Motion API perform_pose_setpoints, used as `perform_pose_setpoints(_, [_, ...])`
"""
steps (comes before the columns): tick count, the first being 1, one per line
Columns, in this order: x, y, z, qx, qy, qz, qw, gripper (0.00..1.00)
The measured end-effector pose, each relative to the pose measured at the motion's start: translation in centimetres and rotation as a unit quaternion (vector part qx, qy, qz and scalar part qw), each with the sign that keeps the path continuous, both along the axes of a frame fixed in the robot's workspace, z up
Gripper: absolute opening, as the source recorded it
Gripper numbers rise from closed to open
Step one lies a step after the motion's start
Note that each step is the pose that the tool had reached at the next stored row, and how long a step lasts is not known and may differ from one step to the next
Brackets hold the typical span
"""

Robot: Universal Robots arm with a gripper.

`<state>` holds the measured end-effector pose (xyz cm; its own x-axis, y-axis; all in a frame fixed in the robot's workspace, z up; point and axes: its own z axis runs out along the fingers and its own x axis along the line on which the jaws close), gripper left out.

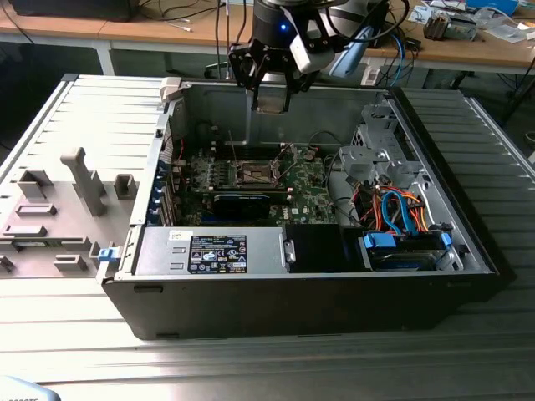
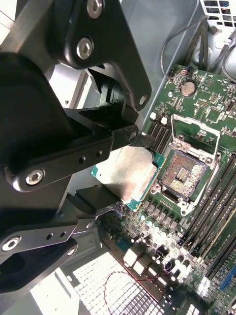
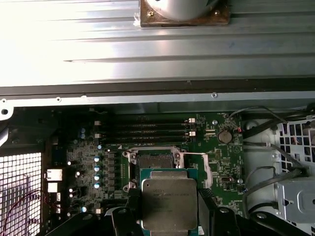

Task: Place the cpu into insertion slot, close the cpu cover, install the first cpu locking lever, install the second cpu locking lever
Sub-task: 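Place the cpu into insertion slot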

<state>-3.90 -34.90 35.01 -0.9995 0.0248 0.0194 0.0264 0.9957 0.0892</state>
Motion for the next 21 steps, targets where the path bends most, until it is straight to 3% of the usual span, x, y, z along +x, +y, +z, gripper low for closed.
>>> perform_pose_setpoints(4, [-0.09,0.05,-0.21,-0.0024,-0.0001,0.0,1.0,0.55])
perform_pose_setpoints(9, [-0.43,0.21,-0.47,-0.0085,0.0,0.0,0.99996,0.55])
perform_pose_setpoints(21, [-0.53,0.34,-1.16,-0.0088,0.0,0.0,0.99996,0.55])
